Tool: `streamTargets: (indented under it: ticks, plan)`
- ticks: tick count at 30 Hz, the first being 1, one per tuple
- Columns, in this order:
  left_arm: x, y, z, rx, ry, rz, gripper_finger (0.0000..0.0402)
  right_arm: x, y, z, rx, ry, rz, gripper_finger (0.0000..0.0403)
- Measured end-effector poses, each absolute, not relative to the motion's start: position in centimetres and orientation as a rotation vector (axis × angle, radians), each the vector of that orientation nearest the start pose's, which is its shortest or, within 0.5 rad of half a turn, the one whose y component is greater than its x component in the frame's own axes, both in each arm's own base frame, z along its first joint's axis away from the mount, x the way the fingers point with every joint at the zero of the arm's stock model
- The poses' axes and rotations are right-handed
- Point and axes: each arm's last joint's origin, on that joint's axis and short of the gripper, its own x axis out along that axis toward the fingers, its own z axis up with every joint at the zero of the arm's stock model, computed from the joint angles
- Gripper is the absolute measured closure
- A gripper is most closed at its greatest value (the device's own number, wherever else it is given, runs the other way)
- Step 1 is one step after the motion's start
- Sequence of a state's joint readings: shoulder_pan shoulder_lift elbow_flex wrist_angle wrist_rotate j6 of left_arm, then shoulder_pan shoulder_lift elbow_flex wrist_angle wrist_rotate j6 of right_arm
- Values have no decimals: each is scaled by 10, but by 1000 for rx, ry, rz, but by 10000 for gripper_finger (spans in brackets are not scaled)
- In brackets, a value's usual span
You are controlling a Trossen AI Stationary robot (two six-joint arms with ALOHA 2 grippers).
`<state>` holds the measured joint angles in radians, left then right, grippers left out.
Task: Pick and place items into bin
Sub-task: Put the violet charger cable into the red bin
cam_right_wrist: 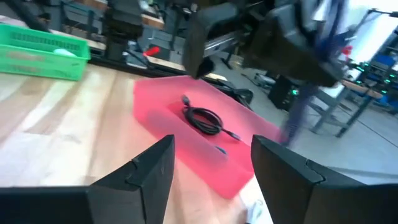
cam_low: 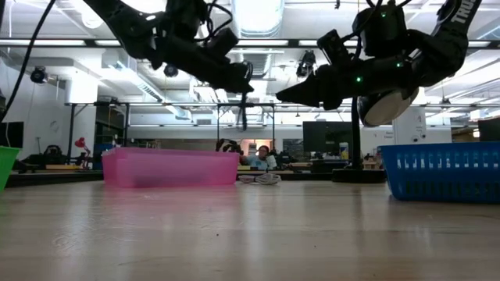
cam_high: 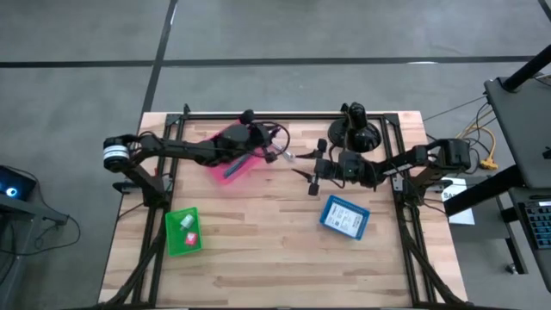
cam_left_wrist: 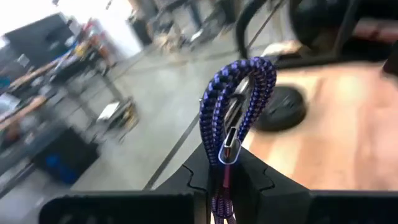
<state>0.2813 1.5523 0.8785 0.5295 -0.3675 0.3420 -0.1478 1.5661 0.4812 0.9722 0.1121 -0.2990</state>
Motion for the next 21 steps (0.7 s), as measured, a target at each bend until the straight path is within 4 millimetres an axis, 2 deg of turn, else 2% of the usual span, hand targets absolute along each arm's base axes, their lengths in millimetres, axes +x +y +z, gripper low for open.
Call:
streamTargets:
  ticks: [8,21]
  plan:
    - [304,107,245,287,419,917,389,279,-45,168,-298,157,-243,204]
    - [286,105,226,109,608,1069,389,278,-45,168,-311,159,-243,204]
